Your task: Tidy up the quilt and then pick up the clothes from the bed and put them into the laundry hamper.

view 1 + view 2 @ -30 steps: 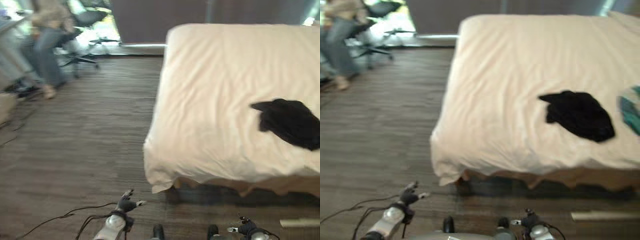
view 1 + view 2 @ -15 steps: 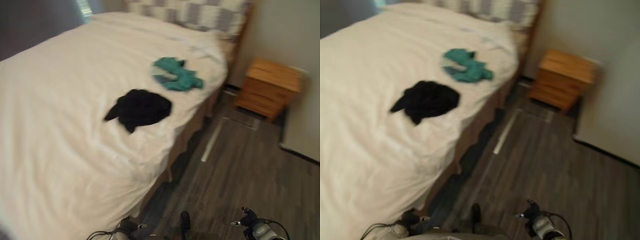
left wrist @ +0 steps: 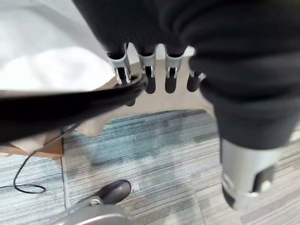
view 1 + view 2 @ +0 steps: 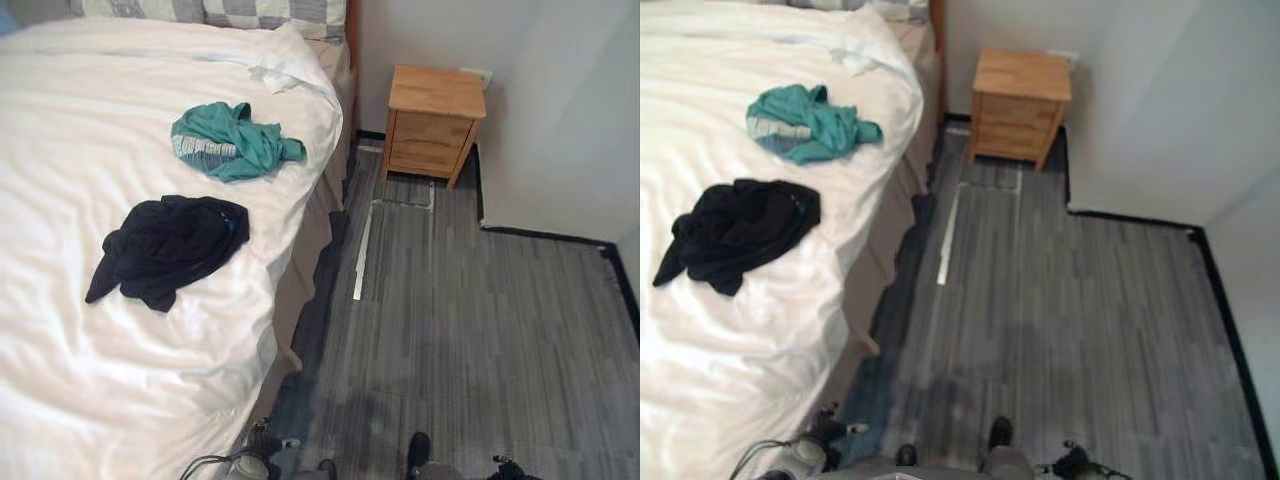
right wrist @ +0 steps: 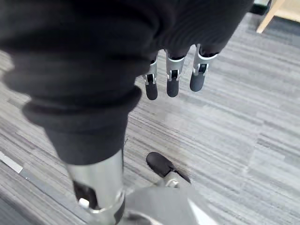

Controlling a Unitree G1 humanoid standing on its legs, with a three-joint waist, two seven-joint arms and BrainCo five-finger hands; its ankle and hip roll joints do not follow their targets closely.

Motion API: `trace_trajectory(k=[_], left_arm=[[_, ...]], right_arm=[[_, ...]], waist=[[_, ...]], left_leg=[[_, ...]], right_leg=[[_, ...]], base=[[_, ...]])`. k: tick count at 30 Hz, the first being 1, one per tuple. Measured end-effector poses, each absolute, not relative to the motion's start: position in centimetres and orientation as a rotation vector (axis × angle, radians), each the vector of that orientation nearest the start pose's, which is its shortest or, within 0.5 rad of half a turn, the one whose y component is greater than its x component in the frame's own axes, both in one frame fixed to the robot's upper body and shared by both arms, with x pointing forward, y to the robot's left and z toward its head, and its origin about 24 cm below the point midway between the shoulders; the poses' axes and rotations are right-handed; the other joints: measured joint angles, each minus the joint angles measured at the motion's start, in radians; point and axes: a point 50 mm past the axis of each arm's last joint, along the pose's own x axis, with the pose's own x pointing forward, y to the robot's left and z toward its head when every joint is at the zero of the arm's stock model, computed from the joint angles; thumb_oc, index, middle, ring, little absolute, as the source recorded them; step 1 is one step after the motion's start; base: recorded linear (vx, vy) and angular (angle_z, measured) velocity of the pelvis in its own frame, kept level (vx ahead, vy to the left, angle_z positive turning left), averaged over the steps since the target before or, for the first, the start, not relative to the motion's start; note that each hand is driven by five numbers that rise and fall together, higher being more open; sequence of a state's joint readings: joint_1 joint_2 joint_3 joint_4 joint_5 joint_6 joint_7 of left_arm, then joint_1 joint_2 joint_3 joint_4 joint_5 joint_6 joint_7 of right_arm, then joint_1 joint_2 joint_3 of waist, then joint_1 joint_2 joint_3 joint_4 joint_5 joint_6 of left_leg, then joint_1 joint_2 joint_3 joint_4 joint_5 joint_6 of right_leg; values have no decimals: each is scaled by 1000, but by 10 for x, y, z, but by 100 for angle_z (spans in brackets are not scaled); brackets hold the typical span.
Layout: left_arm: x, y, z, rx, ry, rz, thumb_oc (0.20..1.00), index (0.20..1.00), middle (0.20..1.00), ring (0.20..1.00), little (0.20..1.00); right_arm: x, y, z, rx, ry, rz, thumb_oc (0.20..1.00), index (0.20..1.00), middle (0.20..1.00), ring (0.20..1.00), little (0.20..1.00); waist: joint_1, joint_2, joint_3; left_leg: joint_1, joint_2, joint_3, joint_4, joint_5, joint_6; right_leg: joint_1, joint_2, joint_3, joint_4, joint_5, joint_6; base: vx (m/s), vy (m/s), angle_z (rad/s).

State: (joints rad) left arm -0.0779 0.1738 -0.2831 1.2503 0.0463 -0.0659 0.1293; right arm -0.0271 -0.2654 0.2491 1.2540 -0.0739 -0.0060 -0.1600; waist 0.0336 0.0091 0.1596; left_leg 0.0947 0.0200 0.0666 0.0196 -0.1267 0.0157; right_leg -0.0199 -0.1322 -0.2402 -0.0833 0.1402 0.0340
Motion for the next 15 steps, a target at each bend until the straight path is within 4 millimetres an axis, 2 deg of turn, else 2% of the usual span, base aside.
trace_trajectory(k=[2, 3, 4, 5, 6, 7, 8, 9, 11, 13, 15], left_arm=[[123, 203, -158, 447, 1079, -52, 1000, 1000, 1000, 1000, 1000], [125, 201, -157, 452, 1066, -61, 1000, 1000, 1000, 1000, 1000], [131, 197, -155, 453, 1042, -75, 1000, 1000, 1000, 1000, 1000], [130, 197, -156, 452, 1044, -75, 1000, 1000, 1000, 1000, 1000], [122, 191, -158, 454, 1049, -82, 1000, 1000, 1000, 1000, 1000], [121, 192, -158, 435, 1041, -71, 1000, 1000, 1000, 1000, 1000], [117, 192, -159, 426, 1046, -73, 1000, 1000, 1000, 1000, 1000], [116, 191, -159, 412, 1041, -74, 1000, 1000, 1000, 1000, 1000], [118, 192, -158, 397, 1031, -80, 1000, 1000, 1000, 1000, 1000], [124, 191, -157, 406, 1016, -125, 1000, 1000, 1000, 1000, 1000], [125, 193, -156, 420, 1013, -173, 1000, 1000, 1000, 1000, 1000]], right_arm=[[97, -241, -158, -549, 1197, -36, 1000, 1000, 1000, 1000, 1000], [96, -244, -158, -554, 1200, -40, 1000, 1000, 1000, 1000, 1000], [96, -247, -157, -566, 1202, -49, 1000, 1000, 1000, 1000, 1000], [96, -246, -157, -563, 1199, -50, 1000, 1000, 1000, 1000, 1000], [86, -243, -159, -551, 1219, -47, 1000, 1000, 1000, 1000, 1000], [86, -242, -159, -431, 1199, -120, 1000, 1000, 1000, 1000, 1000], [87, -239, -160, -354, 1179, -159, 1000, 1000, 1000, 1000, 1000], [88, -236, -160, -339, 1166, -154, 1000, 1000, 1000, 1000, 1000], [85, -226, -163, -305, 1167, -134, 1000, 1000, 1000, 1000, 1000], [92, -219, -163, -291, 1151, -110, 1000, 1000, 1000, 1000, 1000], [97, -215, -162, -265, 1141, -106, 1000, 1000, 1000, 1000, 1000]], waist=[[-3, -23, 3], [-5, -20, -1], [-4, 5, -7], [-6, -14, -3], [-6, 31, -55], [-28, 24, -52], [-47, 25, -51], [-60, 26, -50], [-66, 4, -37], [-73, -19, -34], [-89, -41, -18]], left_leg=[[-32, 1, 6, 40, -13, -17], [-32, 3, 3, 2, -1, -15], [-29, 25, 7, -40, 19, -19], [-19, 22, 8, -56, 29, -24], [-10, 36, 0, -73, 65, -37], [-9, 20, -26, -74, 65, -35], [2, 23, -28, -92, 76, -32], [7, 28, -26, -103, 80, -33], [18, 34, -18, -103, 79, -33], [9, 32, -9, -106, 66, -47], [-5, 35, -18, -105, 75, -50]], right_leg=[[5, -4, 25, 1, 1, -16], [4, 2, 27, 0, 0, -17], [4, 20, 35, -1, -20, -19], [5, 20, 41, 0, -21, -19], [4, 32, 33, -6, -21, -17], [6, 42, 62, 2, -21, -19], [-2, 43, 73, 21, -21, -19], [-16, 46, 75, 47, -21, -18], [-12, 46, 86, 48, -22, -16], [-14, 43, 93, 17, -46, 10], [-17, 46, 113, 5, -54, 17]], base=[[13, -166, -25], [34, -67, -18], [24, -132, -24], [-16, -68, -15], [9, -103, 4], [19, -37, 18], [56, -70, 6], [66, -58, -2], [161, -92, -15], [209, -85, -17], [181, -77, -2]])
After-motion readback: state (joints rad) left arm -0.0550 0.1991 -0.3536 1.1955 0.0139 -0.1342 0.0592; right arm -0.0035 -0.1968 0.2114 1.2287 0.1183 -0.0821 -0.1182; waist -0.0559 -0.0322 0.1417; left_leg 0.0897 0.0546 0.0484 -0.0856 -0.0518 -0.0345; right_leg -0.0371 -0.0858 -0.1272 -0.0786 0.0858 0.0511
